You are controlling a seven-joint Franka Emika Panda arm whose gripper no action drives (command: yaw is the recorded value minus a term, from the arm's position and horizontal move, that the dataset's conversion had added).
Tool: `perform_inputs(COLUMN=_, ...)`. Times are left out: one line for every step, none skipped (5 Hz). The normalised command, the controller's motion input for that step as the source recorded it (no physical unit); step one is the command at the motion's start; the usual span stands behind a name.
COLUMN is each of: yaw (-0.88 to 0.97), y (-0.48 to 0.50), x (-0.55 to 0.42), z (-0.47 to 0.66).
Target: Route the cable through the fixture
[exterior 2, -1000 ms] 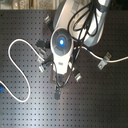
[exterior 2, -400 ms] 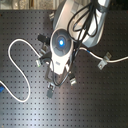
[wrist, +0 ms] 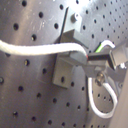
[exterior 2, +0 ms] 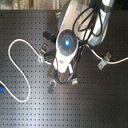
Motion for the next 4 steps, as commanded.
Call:
perform_inputs(yaw=0.29, y=-0.114, x=-0.032, z=0.23)
perform_inputs(yaw=0.28, y=-0.08, x=-0.162, z=0.22)
perform_inputs(yaw=0.36, y=0.094, x=-0.348, z=0.05)
perform_inputs(yaw=0.28, y=0.117, x=-0.238, z=0.0)
